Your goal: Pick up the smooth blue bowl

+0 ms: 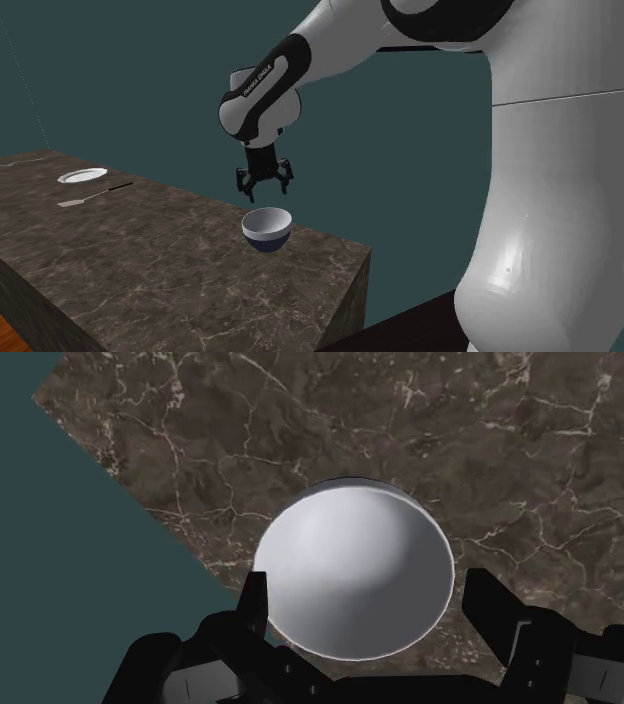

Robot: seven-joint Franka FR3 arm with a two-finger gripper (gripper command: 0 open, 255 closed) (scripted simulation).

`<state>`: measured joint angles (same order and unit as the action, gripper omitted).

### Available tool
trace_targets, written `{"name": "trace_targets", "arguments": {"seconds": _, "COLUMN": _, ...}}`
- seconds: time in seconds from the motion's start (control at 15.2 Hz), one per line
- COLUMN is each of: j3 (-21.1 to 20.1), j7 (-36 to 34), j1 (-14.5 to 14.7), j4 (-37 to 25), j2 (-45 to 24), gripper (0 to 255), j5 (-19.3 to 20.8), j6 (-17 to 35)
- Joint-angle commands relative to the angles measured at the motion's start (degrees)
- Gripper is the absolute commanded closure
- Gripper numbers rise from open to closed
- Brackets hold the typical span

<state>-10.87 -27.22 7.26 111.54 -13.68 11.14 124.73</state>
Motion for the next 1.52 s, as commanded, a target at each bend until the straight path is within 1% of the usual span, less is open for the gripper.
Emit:
{"name": "trace_targets", "arguments": {"seconds": 0.0, "j3": 0.0, "j7": -1.3, "j1": 0.9, "j4": -3.5, "j2": -4.5, "gripper": 0, "j5": 1.1, "j6": 0.2}}
{"name": "trace_targets", "arguments": {"seconds": 0.26, "j3": 0.3, "j7": -3.5, "j1": 2.9, "j4": -11.7, "j2": -13.6, "gripper": 0, "j5": 2.8, "j6": -0.3}}
{"name": "trace_targets", "arguments": {"seconds": 0.59, "j3": 0.9, "j7": -4.9, "j1": 5.6, "j4": -23.3, "j2": -24.7, "gripper": 0, "j5": 4.1, "j6": -2.2}}
{"name": "trace_targets", "arguments": {"seconds": 1.06, "j3": 1.5, "j7": -5.7, "j1": 5.9, "j4": -23.0, "j2": -27.9, "gripper": 0, "j5": 4.9, "j6": 1.2}}
{"name": "trace_targets", "arguments": {"seconds": 1.19, "j3": 1.5, "j7": -5.8, "j1": 5.9, "j4": -23.0, "j2": -28.2, "gripper": 0, "j5": 4.9, "j6": 1.5}}
{"name": "trace_targets", "arguments": {"seconds": 1.25, "j3": 1.5, "j7": -5.8, "j1": 5.9, "j4": -23.1, "j2": -28.2, "gripper": 255, "j5": 4.9, "j6": 1.4}}
{"name": "trace_targets", "arguments": {"seconds": 1.45, "j3": 1.5, "j7": -5.8, "j1": 5.9, "j4": -23.0, "j2": -28.2, "gripper": 255, "j5": 4.9, "j6": 1.5}}
